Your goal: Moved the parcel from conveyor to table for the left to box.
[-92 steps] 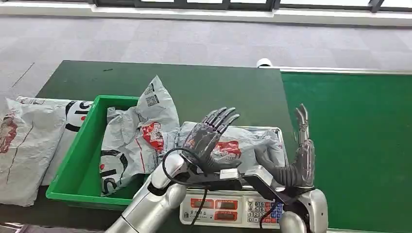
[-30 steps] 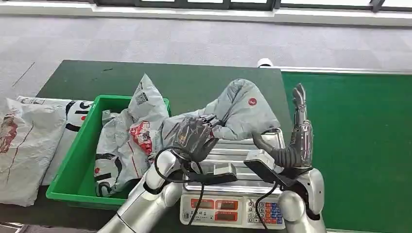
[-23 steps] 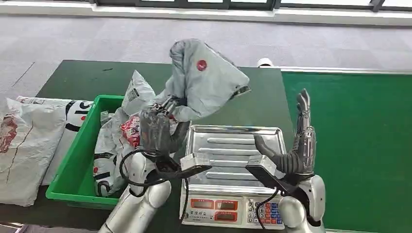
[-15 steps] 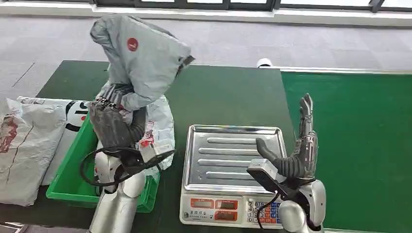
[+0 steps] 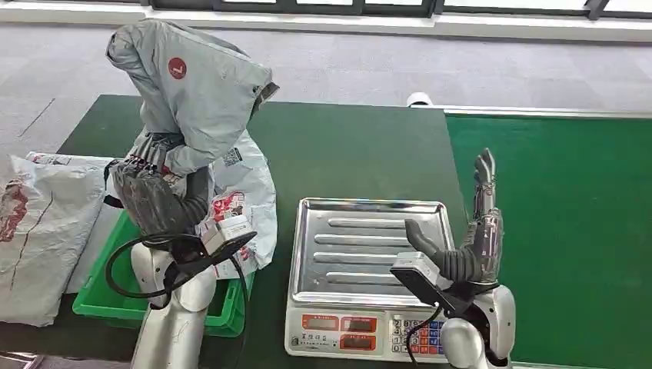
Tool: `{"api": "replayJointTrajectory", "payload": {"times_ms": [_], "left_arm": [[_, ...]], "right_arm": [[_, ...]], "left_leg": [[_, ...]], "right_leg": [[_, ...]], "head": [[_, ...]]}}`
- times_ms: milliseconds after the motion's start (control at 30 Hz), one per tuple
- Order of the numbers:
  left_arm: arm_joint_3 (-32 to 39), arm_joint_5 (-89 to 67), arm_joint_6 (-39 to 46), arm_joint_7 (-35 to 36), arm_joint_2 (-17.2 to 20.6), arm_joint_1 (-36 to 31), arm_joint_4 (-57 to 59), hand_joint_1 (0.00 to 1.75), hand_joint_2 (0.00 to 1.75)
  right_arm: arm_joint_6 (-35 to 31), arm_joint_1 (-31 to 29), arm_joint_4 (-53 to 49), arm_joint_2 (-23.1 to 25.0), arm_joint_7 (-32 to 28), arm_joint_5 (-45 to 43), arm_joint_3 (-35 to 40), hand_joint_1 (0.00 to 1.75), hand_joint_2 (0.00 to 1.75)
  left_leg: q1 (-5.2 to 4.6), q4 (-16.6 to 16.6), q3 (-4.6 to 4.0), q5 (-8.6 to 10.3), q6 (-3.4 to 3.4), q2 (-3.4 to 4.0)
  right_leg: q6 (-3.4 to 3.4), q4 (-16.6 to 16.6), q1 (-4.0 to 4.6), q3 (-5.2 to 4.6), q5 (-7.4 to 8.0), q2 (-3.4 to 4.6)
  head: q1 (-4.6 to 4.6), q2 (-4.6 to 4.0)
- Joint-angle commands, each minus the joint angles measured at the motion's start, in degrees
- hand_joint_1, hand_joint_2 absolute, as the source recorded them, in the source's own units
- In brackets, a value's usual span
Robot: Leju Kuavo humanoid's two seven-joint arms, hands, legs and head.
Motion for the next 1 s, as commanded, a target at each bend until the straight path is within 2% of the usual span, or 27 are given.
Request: {"api": "replayJointTrajectory", "payload": {"times_ms": [33, 167, 267, 400, 433, 467, 533, 600, 633, 667, 700, 800, 833, 867, 1000], "left_arm": [[6.03, -0.60, -0.11, 2.65, -3.63, -1.87, 0.01, 1.75, 1.75], [12.94, 2.96, -0.11, 2.39, -3.63, -4.36, 1.86, 1.75, 1.75], [18.60, 1.45, -0.11, 1.58, -3.63, -7.13, 7.33, 1.75, 1.75], [22.43, -7.30, -0.11, 7.90, -3.63, -10.77, 18.81, 1.75, 1.75], [22.16, -16.20, -7.31, 16.78, -1.24, -12.60, 29.16, 1.75, 1.75], [19.07, -15.11, -6.69, 23.25, 1.66, -15.48, 41.38, 1.75, 1.75], [16.52, -13.78, -4.92, 24.97, 3.46, -17.27, 49.95, 1.75, 1.75], [14.94, -15.39, -7.23, 27.51, 4.12, -17.34, 52.62, 1.75, 1.75], [14.12, -15.36, -8.39, 27.91, 4.19, -16.82, 52.48, 1.52, 1.75], [13.57, -15.30, -8.97, 27.98, 4.23, -16.42, 52.25, 0.28, 1.75], [13.31, -15.36, -8.78, 27.92, 4.16, -16.06, 51.81, 0.00, 1.75], [12.30, -15.39, -8.72, 28.09, 3.98, -14.39, 49.13, 0.00, 1.75], [11.84, -14.93, -8.47, 27.99, 3.88, -13.51, 47.24, 0.00, 0.00], [11.52, -12.48, -5.93, 27.17, 3.94, -12.17, 44.33, 0.00, 0.00], [10.70, -8.64, -4.59, 25.72, 4.69, -11.72, 42.40, 0.00, 0.00]], "right_arm": [[0.16, -0.83, 0.38, -0.36, 0.40, -0.05, 0.86, 0.00, 1.75], [0.08, -0.92, 0.42, -0.15, 0.97, 0.53, 1.37, 0.00, 1.75], [-0.10, -0.53, 0.00, 0.03, 1.46, 1.15, 1.63, 0.00, 1.75], [0.29, -0.15, -0.75, 0.40, 1.87, 2.28, 2.11, 0.00, 1.75], [1.64, -1.01, -0.37, 0.33, 2.07, 2.82, 2.26, 0.00, 1.75], [2.95, -2.50, 0.03, 0.64, 2.48, 3.21, 1.89, 0.00, 1.75], [4.27, -3.85, 0.69, 0.88, 2.61, 3.58, 1.47, 0.00, 1.75], [4.89, -4.64, 1.35, 0.92, 2.59, 3.83, 1.40, 0.00, 1.75], [4.94, -4.84, 1.58, 0.86, 2.48, 3.81, 1.39, 0.00, 1.75], [4.92, -4.86, 1.63, 0.80, 2.40, 3.77, 1.39, 0.00, 1.75], [4.90, -4.81, 1.58, 0.74, 2.36, 3.74, 1.41, 0.00, 1.75], [4.88, -4.60, 1.50, 0.41, 2.08, 3.39, 1.58, 0.00, 1.75], [4.77, -4.59, 1.51, 0.37, 1.97, 3.25, 1.61, 0.00, 1.75], [4.41, -4.55, 1.37, 0.45, 1.87, 3.12, 1.63, 0.00, 1.75], [3.65, -3.94, 0.95, 0.41, 1.91, 3.13, 1.47, 0.00, 1.75]], "left_leg": [[0.03, -0.02, -0.03, 0.02, -0.04, 0.01], [0.09, -0.20, 0.07, 0.09, -0.11, 0.12], [0.08, -0.04, 0.00, 0.04, -0.09, 0.07], [0.05, -0.14, 0.07, 0.12, -0.09, -0.08], [0.03, -0.17, 0.09, 0.14, -0.08, -0.12], [-0.03, -0.13, 0.15, 0.09, -0.04, -0.11], [-0.05, -0.21, 0.22, 0.15, -0.05, -0.18], [-0.08, -0.20, 0.24, 0.18, -0.02, -0.20], [-0.06, -0.11, 0.13, 0.14, -0.03, -0.13], [0.01, -0.37, 0.18, 0.33, -0.11, -0.05], [0.00, -0.08, 0.08, 0.12, -0.05, 0.04], [0.04, -0.18, 0.16, 0.12, -0.10, 0.09], [0.01, -0.09, 0.09, 0.09, -0.06, 0.08], [0.04, -0.18, 0.15, 0.10, -0.09, 0.10], [0.03, -0.15, 0.08, 0.10, -0.10, 0.18]], "right_leg": [[-0.02, -0.03, 0.03, -0.02, 0.03, -0.03], [-0.06, -0.21, 0.09, 0.06, 0.12, 0.03], [-0.05, -0.05, 0.08, -0.01, 0.07, 0.01], [-0.05, -0.13, 0.06, 0.08, 0.07, -0.14], [-0.04, -0.14, 0.04, 0.09, 0.08, -0.17], [-0.02, -0.07, -0.02, 0.15, 0.02, -0.14], [-0.02, -0.13, -0.04, 0.24, 0.05, -0.22], [-0.02, -0.10, -0.09, 0.28, 0.06, -0.24], [-0.02, -0.04, -0.07, 0.19, 0.06, -0.19], [-0.07, -0.32, 0.00, 0.23, 0.27, -0.16], [-0.05, -0.07, 0.01, 0.05, 0.13, -0.03], [-0.09, -0.17, 0.04, 0.14, 0.16, 0.01], [-0.06, -0.08, 0.01, 0.06, 0.12, 0.01], [-0.08, -0.17, 0.04, 0.13, 0.14, 0.01], [-0.09, -0.12, 0.03, 0.05, 0.13, 0.11]], "head": [[0.00, 0.00], [0.00, 0.00], [0.00, 0.00], [-0.02, 0.00], [-0.02, 0.00], [-0.02, 0.00], [-0.02, 0.00], [-0.02, 0.00], [-0.04, 0.00], [-0.02, 0.00], [-0.02, 0.00], [-0.02, 0.00], [-0.02, 0.00], [-0.02, 0.00], [-0.02, 0.00]]}}
